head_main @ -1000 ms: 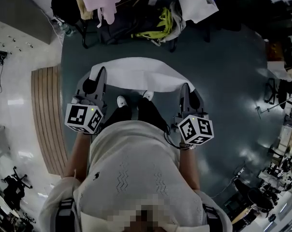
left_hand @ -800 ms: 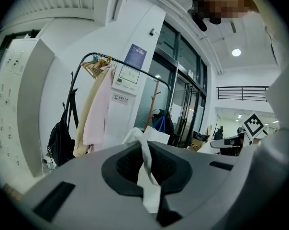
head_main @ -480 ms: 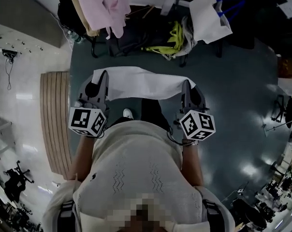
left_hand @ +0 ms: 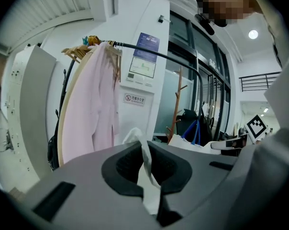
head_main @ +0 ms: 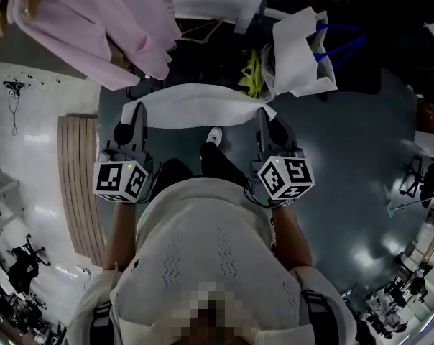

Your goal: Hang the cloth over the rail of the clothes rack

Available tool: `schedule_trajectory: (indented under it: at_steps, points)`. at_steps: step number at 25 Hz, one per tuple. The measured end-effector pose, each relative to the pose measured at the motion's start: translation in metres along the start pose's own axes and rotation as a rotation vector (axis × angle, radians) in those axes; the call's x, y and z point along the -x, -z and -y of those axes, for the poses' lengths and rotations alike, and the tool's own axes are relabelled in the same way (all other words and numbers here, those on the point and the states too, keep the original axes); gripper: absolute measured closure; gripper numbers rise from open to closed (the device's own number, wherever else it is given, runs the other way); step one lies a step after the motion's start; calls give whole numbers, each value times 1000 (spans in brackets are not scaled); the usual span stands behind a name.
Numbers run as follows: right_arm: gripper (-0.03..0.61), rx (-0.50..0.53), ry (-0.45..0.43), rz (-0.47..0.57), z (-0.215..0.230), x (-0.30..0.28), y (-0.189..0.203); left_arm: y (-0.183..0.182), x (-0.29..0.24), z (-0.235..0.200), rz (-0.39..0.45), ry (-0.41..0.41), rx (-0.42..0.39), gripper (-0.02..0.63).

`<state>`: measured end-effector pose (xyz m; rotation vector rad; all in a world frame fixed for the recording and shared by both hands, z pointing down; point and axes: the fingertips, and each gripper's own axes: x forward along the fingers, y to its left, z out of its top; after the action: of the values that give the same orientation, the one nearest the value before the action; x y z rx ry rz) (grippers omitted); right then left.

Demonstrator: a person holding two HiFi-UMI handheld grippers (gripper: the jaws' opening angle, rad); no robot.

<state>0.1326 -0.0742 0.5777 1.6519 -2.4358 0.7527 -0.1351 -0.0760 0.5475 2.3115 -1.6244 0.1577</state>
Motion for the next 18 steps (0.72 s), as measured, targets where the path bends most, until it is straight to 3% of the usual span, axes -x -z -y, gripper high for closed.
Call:
schedule_trajectory:
  at_steps: [8, 15, 18]
  points:
    - [557, 16, -69, 7, 24, -52, -56, -37, -57, -5, 59, -21, 4, 589]
    - [557, 22, -26, 10, 24, -54, -84, -78, -82, 1, 71, 89, -78, 589]
    - [557, 53, -24, -28, 31, -51, -77, -73, -86, 4, 69, 111, -61, 589]
